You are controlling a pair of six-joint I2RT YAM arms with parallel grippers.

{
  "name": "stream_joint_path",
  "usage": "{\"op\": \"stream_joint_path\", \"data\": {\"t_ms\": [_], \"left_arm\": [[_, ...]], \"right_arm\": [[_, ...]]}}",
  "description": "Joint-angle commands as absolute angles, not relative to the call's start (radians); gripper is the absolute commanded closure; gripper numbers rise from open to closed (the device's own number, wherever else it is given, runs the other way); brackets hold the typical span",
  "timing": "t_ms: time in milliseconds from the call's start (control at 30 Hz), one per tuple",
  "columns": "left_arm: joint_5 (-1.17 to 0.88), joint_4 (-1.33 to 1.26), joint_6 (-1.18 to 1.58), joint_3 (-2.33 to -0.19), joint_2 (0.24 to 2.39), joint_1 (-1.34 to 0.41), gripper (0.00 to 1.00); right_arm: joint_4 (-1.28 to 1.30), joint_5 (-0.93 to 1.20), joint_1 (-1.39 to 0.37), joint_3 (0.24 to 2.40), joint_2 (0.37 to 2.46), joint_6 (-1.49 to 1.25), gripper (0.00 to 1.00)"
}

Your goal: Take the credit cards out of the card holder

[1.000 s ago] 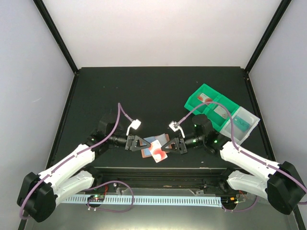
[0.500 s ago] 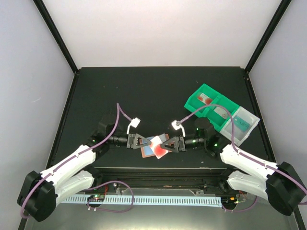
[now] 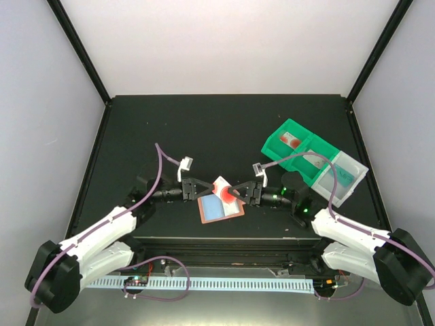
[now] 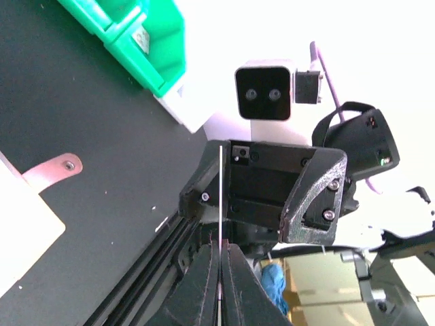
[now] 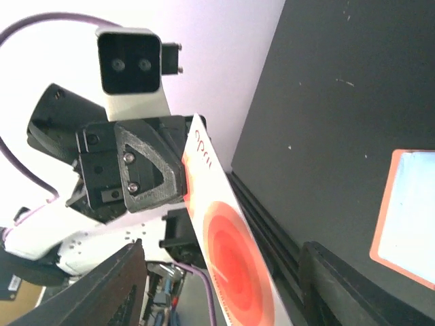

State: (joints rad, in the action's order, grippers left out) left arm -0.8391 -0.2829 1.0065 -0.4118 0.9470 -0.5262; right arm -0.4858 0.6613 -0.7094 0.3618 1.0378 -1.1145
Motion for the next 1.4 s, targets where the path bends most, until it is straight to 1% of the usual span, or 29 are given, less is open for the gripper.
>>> {"op": "stream_joint_path", "data": {"t_ms": [0,100,133,167,367,467,533,667,733,933,1033,1133,1167,1200,1300,1333,1367], "left_arm": [[-0.742,-0.406,1.105,-0.383,0.904,-0.535,0.98],[-0.704,-0.434,1.130,-0.361,0.881,-0.536,0.98],[-0.696,-0.445,1.137,-0.355,0.875,-0.538,0.98],[-0.690,-0.457,1.143,-0.350,0.871,-0.539,0.99],[-0.681,-0.482,1.160,-0.348,0.859,-0.541,0.98],[-0.671,-0.488,1.169,-0.343,0.851,-0.542,0.98],[-0.657,-0.491,1.178,-0.333,0.842,-0.543,0.98],[-0.636,-0.488,1.181,-0.322,0.821,-0.542,0.98],[-0.625,-0.480,1.180,-0.320,0.812,-0.543,0.98],[-0.601,-0.463,1.173,-0.315,0.801,-0.543,0.99],[-0.590,-0.457,1.172,-0.316,0.798,-0.542,0.99],[-0.585,-0.449,1.166,-0.316,0.788,-0.541,0.98],[-0.582,-0.440,1.156,-0.317,0.782,-0.542,0.92],[-0.582,-0.430,1.141,-0.319,0.775,-0.542,0.84],[-0.588,-0.342,1.065,-0.346,0.750,-0.541,0.46],[-0.587,-0.290,1.029,-0.364,0.741,-0.541,0.37],[-0.584,-0.234,0.993,-0.385,0.732,-0.541,0.30]], "right_arm": [[-0.596,0.562,-0.729,0.345,1.034,-1.220,0.39],[-0.607,0.524,-0.751,0.348,1.036,-1.240,0.60],[-0.617,0.514,-0.759,0.348,1.038,-1.251,0.65],[-0.628,0.505,-0.767,0.347,1.043,-1.261,0.66],[-0.655,0.443,-0.835,0.346,1.063,-1.294,0.67],[-0.678,0.414,-0.855,0.334,1.064,-1.306,0.68],[-0.685,0.397,-0.862,0.327,1.058,-1.308,0.72],[-0.683,0.370,-0.867,0.318,1.041,-1.310,0.85],[-0.685,0.362,-0.867,0.315,1.036,-1.313,0.89],[-0.695,0.355,-0.868,0.308,1.031,-1.312,0.94],[-0.682,0.351,-0.867,0.310,1.023,-1.303,0.99],[-0.612,0.338,-0.868,0.325,0.993,-1.271,0.99],[-0.590,0.327,-0.867,0.330,0.977,-1.256,0.99],[-0.562,0.314,-0.867,0.338,0.957,-1.239,0.99],[-0.419,0.269,-0.867,0.379,0.897,-1.162,0.99],[-0.349,0.247,-0.864,0.398,0.875,-1.130,0.99],[-0.291,0.228,-0.861,0.413,0.855,-1.104,0.99]]}}
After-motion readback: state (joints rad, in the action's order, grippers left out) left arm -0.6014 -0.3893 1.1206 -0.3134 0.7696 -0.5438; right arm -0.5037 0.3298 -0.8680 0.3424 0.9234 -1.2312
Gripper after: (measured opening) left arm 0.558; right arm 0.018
